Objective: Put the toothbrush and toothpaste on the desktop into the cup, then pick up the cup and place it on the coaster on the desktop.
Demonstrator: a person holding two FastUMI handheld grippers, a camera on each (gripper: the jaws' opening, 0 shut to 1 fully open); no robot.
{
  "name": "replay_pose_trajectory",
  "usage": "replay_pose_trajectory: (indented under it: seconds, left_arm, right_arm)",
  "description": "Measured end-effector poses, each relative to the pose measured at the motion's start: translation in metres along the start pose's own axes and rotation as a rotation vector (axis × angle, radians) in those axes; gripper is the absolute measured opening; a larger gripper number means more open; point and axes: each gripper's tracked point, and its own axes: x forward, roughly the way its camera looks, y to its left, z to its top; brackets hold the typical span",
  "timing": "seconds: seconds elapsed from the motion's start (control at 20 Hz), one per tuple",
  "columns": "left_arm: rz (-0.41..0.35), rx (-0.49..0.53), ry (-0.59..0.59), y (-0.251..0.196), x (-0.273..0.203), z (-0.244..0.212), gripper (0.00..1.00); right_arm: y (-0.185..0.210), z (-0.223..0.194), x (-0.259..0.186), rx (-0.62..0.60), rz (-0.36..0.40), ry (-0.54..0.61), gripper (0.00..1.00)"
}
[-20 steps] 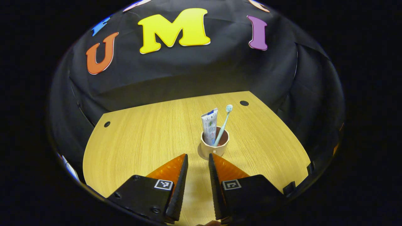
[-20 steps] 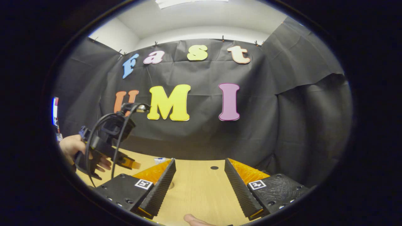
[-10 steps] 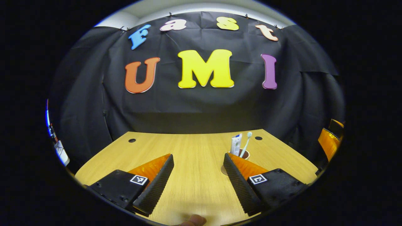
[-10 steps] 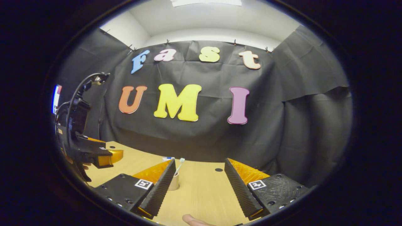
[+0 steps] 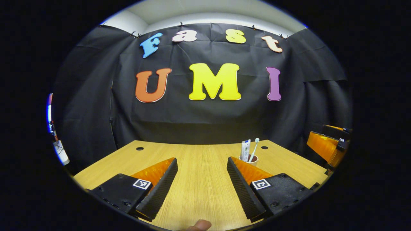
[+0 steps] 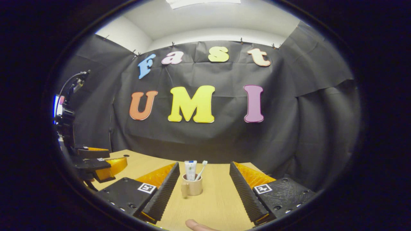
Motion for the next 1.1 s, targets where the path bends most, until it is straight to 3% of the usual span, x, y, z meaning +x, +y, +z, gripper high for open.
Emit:
replay_pose_trajectory:
  seconds: [0.4,1.1]
  left_arm:
    - [-0.101,-0.027,0.016,-0.033,-0.009,-0.004,0.98]
    - [-0.082,-0.073,0.08,-0.02,-0.001,-0.024,0.98]
  right_arm:
    - [-0.013,-0.008,0.009,0.02,-0.032,0.027,0.95]
    - [-0.001,-0.019,0.014,-0.018,-0.004,0.058,0.94]
